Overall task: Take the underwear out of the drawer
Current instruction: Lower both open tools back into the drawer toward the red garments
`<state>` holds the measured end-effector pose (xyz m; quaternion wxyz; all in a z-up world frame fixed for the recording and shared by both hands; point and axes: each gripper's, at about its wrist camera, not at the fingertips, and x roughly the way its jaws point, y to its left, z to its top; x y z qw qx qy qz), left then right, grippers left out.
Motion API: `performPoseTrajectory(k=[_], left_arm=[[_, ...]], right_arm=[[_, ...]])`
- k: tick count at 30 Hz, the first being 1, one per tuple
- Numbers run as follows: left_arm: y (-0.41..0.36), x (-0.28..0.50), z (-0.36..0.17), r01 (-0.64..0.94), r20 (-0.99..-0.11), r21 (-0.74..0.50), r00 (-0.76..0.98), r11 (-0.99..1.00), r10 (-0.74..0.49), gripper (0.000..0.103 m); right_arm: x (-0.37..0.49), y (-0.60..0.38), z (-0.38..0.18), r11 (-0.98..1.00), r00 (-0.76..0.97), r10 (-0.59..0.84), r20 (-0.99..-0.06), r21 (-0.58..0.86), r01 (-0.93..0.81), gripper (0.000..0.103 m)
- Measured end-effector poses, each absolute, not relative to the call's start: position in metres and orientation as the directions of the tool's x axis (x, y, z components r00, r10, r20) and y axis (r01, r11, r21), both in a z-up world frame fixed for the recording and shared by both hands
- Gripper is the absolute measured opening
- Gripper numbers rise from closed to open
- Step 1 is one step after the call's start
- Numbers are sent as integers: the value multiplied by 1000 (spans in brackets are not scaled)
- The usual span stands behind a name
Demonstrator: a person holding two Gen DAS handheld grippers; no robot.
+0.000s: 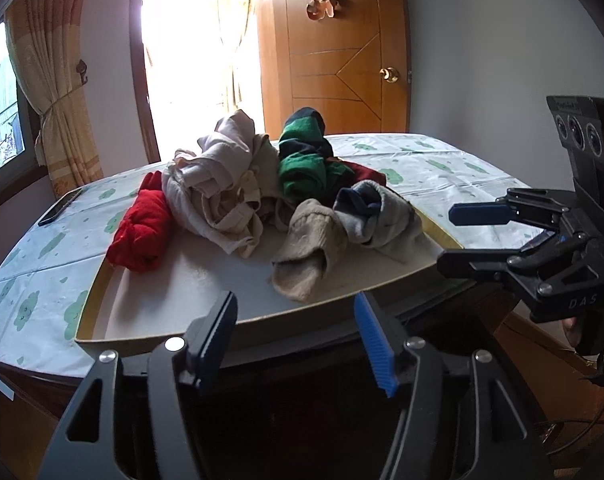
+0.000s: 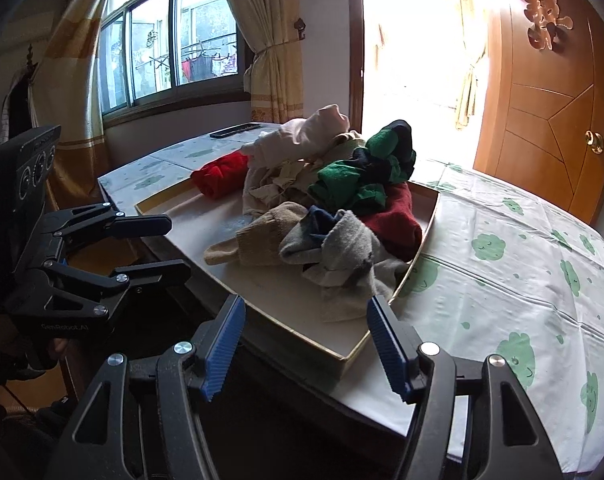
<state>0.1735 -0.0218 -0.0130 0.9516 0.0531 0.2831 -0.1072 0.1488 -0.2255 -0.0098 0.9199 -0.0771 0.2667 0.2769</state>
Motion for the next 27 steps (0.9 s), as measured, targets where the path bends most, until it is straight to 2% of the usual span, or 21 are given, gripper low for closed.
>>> performPoseTrajectory(k=[13,18,27], left_arm=[[6,140,-48,215,-603,68,787,974,-131,66],[16,141,-61,196,-631,56,767,979,-117,72],[26,148,-83,174,-700,59,709,983,-84,73]], right_arm=[[97,-178,-52,708,621,486,-615,-140,-692,65],[96,-160,-68,664,576,488,-656,-150,-733,66],[100,-124,-103,541,487,415,-769,-221,-811,65]])
